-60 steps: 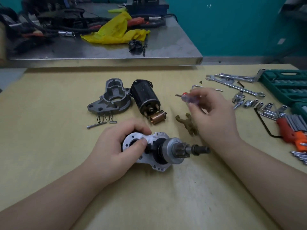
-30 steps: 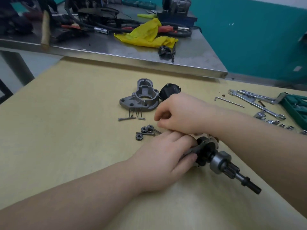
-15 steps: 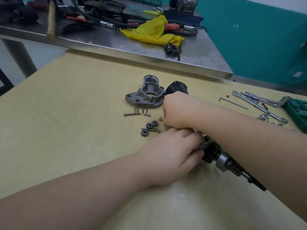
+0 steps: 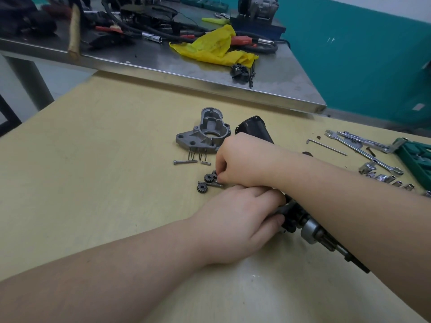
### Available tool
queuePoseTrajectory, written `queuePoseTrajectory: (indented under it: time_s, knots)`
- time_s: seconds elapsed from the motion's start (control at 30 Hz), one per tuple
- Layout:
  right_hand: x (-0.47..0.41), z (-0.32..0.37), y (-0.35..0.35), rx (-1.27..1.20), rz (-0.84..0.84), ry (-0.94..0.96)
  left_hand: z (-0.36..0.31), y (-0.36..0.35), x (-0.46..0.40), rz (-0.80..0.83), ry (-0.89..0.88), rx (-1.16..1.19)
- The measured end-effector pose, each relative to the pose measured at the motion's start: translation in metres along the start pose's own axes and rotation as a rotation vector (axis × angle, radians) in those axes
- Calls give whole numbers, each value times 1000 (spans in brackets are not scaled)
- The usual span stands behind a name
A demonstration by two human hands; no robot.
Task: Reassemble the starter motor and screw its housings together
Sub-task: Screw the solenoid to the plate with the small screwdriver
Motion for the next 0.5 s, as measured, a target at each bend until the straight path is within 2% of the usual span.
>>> queuePoseTrajectory:
  time_s: [0.5]
  knots:
    - [-5,4,-4,-2,17,24,2,-3,-1,50,25,-10]
Point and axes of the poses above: each hand's wrist, its own x-axis away from the middle knuckle, its own y-axis out of the back of the hand, z = x × y, the point moved 8 cm from there along -x, towards the middle knuckle, and after that the axes turned 5 degrees about z, right-handed, at the moved point
